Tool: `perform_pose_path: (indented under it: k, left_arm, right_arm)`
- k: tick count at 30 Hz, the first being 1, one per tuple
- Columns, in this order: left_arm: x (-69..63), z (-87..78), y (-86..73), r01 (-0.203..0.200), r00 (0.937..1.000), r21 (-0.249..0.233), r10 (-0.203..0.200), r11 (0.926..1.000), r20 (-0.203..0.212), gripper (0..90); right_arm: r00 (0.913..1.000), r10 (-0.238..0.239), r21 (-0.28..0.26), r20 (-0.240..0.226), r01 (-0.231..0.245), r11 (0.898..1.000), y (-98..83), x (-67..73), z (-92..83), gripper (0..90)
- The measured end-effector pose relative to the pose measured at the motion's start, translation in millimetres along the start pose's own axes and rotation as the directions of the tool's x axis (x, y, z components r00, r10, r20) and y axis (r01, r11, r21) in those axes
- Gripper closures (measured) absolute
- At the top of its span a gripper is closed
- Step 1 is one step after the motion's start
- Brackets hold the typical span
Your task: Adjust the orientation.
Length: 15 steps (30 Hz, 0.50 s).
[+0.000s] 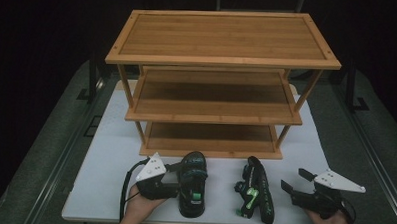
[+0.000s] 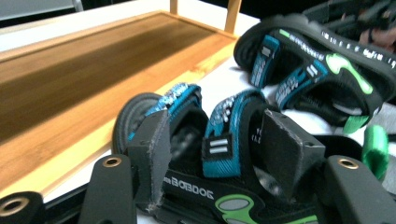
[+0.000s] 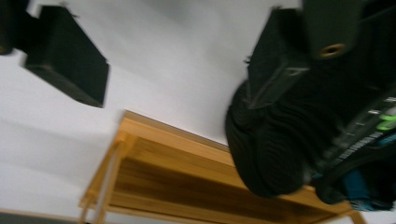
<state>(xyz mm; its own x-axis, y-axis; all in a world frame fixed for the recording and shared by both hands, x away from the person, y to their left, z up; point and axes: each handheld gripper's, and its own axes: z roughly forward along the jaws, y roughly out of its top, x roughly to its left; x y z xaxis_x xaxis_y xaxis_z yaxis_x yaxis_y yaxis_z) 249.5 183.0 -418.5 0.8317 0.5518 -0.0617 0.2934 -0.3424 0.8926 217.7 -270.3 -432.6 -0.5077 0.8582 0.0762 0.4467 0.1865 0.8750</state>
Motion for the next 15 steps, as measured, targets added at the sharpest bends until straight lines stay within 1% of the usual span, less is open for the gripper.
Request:
perform_pose_path:
  k: [1,2,4,5,6,8,9,10,11,13,14,15]
  left_arm:
    - [-1.3,1.1,-0.8,-0.008,1.0,0.008,0.008,0.9999,-0.004,46.7]
    - [-1.3,1.1,-0.8,-0.008,1.0,0.008,0.008,0.9999,-0.004,49.1]
    - [-2.1,2.0,-1.2,-0.012,0.9999,0.011,0.012,0.9999,-0.003,49.9]
    - [-3.1,2.7,-1.9,-0.023,0.9997,0.019,0.023,0.9995,-0.005,51.5]
    - [-3.1,2.7,-1.9,-0.023,0.9997,0.019,0.023,0.9995,-0.005,52.4]
    - [-3.9,3.2,-2.6,-0.024,0.9997,0.023,0.024,0.9994,-0.006,52.4]
    - [-3.8,3.3,-2.6,-0.028,0.9996,0.024,0.028,0.9993,-0.007,52.8]
    - [-3.8,3.3,-2.6,-0.028,0.9996,0.024,0.028,0.9993,-0.007,52.6]
    - [-3.6,3.3,-2.5,-0.028,0.9996,0.024,0.028,0.9993,-0.007,52.4]
    - [-3.2,3.5,-3.2,-0.024,0.9997,0.023,0.024,0.9994,-0.005,51.9]
    - [-3.2,3.5,-3.2,-0.024,0.9997,0.023,0.024,0.9994,-0.005,51.6]
    - [-3.2,3.5,-3.3,-0.025,0.9997,0.023,0.025,0.9994,-0.005,51.5]
  right_arm:
    - [0.9999,-0.012,-0.008,-0.002,0.012,1.0,2.2,3.1,-0.8,24.1]
    - [0.9999,-0.012,-0.008,-0.002,0.012,1.0,2.2,3.1,-0.8,24.1]
    - [0.9997,-0.022,-0.022,-0.013,0.022,1.0,4.4,6.9,-2.4,28.7]
    - [0.9991,-0.031,-0.034,-0.029,0.03,0.999,6.7,10.4,-4.3,32.9]
    - [0.9991,-0.031,-0.034,-0.029,0.03,0.999,6.7,10.4,-4.3,32.9]
    - [0.998,-0.033,-0.056,-0.054,0.03,0.998,9.4,13.9,-7.0,39.1]
    - [0.9972,-0.045,-0.08,-0.06,0.04,0.996,12.8,19.2,-8.9,42.3]
    - [0.9972,-0.045,-0.08,-0.06,0.04,0.996,12.8,19.2,-8.9,42.3]
    - [0.9952,-0.057,-0.091,-0.079,0.05,0.995,14.9,23.6,-9.6,48.3]
    - [0.9926,-0.076,-0.094,-0.095,0.067,0.993,16.9,28.7,-8.9,53.6]
    - [0.9926,-0.076,-0.094,-0.095,0.067,0.993,16.9,28.7,-8.9,53.6]
    - [0.9897,-0.097,-0.099,-0.105,0.087,0.991,18.7,34.9,-8.5,59.6]
